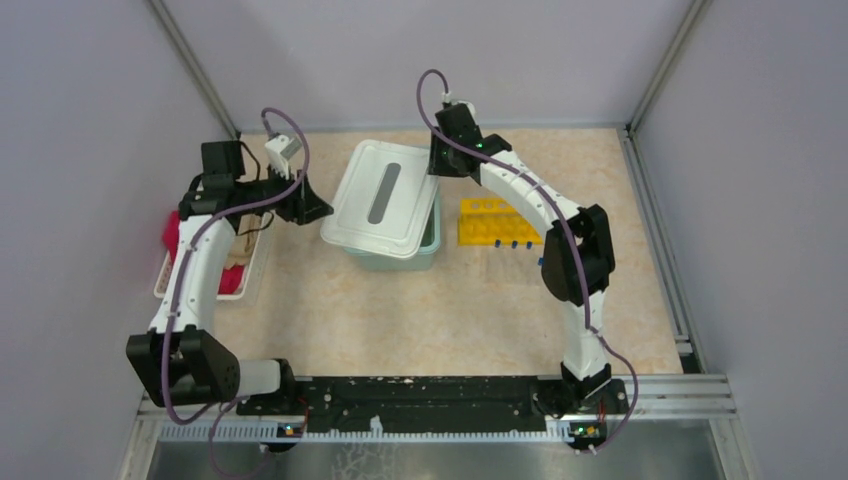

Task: Organize the chemistry lab equipment

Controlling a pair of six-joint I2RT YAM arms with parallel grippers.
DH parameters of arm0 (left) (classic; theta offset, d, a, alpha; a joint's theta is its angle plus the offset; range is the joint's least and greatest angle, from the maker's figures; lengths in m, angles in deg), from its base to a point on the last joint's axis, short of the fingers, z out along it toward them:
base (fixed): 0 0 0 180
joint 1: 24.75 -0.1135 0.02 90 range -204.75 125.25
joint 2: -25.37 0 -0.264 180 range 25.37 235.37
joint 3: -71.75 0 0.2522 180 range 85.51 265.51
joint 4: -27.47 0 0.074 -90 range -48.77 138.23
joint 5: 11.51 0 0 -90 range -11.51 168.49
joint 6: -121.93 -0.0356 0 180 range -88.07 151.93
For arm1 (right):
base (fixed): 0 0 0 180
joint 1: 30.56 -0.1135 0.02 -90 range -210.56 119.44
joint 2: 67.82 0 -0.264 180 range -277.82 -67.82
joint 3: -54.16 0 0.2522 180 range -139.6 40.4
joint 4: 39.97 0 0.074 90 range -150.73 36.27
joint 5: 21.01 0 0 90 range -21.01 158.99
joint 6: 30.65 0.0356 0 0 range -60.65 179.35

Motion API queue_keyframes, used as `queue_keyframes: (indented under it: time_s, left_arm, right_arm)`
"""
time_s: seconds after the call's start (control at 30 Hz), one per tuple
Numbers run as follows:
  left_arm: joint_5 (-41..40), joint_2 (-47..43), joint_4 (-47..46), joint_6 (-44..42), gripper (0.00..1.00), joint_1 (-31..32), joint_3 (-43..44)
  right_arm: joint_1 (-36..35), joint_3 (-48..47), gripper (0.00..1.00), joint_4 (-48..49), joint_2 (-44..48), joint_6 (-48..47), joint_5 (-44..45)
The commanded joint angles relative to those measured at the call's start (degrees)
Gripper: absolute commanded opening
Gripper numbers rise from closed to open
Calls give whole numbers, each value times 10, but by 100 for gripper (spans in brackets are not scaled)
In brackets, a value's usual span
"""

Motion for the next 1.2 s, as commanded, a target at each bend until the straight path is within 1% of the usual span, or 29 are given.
queue_keyframes:
  time_s: [0.0,0.13,0.17,0.23,0.3,0.4,0.53,0.6,0.73,0.83,0.97,1.13,1.17]
  left_arm:
    - [-71,-16,-5,-1,61,-5,35]
    - [-167,8,-37,4,58,-22,-1]
    - [-184,13,-47,1,58,-25,-16]
    - [-202,19,-62,-8,57,-27,-43]
    - [-198,23,-70,-17,55,-26,-63]
    - [-189,29,-83,-18,53,-25,-85]
    - [-187,31,-108,-23,52,-20,-114]
    - [-180,25,-113,-23,52,-15,-116]
    - [-190,17,-136,-29,52,-2,-119]
    - [-194,22,-136,-35,52,8,-118]
    - [-194,22,-136,-40,52,24,-120]
    - [-186,9,-128,-36,53,32,-130]
    - [-186,5,-125,-35,53,44,-133]
  right_arm:
    - [3,-18,38,-1,-5,-17,-2]
    - [3,-20,39,-1,-3,-16,-7]
    - [3,-21,41,-3,-2,-15,-7]
    - [3,-25,49,-8,-1,-12,-2]
    - [5,-29,55,-11,-1,-13,-5]
    - [5,-40,57,-14,-3,-14,-8]
    - [7,-53,55,-22,-9,-15,-9]
    - [7,-54,54,-22,-10,-16,-9]
    - [10,-54,51,-23,-12,-15,-13]
    - [10,-57,51,-24,-14,-14,-17]
    - [12,-68,54,-32,-23,-12,-25]
    - [15,-80,54,-37,-31,-10,-31]
    - [17,-82,54,-37,-33,-10,-30]
